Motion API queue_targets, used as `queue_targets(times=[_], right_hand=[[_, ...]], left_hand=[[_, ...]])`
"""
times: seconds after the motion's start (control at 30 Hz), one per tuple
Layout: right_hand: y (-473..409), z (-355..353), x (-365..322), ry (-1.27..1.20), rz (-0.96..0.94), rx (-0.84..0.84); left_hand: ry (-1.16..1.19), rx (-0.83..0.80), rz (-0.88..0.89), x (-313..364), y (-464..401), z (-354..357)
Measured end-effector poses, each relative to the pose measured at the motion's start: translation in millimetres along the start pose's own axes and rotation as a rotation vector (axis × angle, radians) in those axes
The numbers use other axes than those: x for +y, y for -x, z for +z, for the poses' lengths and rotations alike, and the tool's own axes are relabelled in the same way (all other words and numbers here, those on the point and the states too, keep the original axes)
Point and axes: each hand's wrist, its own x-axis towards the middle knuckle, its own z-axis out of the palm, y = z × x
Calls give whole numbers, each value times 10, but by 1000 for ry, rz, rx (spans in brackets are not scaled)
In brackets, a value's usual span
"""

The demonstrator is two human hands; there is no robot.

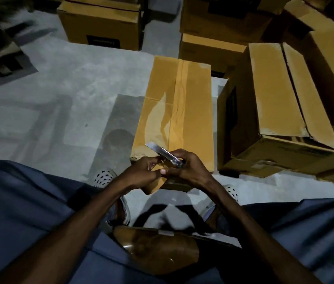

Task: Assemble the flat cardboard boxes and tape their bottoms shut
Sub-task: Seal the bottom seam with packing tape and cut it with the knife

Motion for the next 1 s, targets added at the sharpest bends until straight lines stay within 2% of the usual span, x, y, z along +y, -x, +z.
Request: queue_targets(times=[0.13, 0.27, 0.37, 0.43, 0.53, 0.63, 0.77, 0.83, 1.0], right_hand=[[32, 32, -6, -147, 19, -36], [69, -21, -49, -138, 36, 66], [99, -146, -101, -207, 70, 193], [118, -215, -118, -251, 94, 255], [168, -233, -131, -300, 136, 304], [226, -233, -132, -353, 187, 326], [270, -294, -127, -382, 223, 344], [297, -309, -113, -394, 228, 339], [303, -255, -113, -411, 269, 334]], left_hand=[[-47, -104, 15, -10, 38, -10], [-25, -135, 84, 78, 71, 26], [-19, -52, 138, 104, 64, -3], [-199, 64, 161, 152, 49, -17], [-479, 252, 89, 277, 55, -2], [-633, 384, 57, 329, 33, -3], [-556, 315, 22, 255, 25, -60], [-533, 272, 69, 212, 36, -88], [-717, 311, 214, 185, 27, -142]])
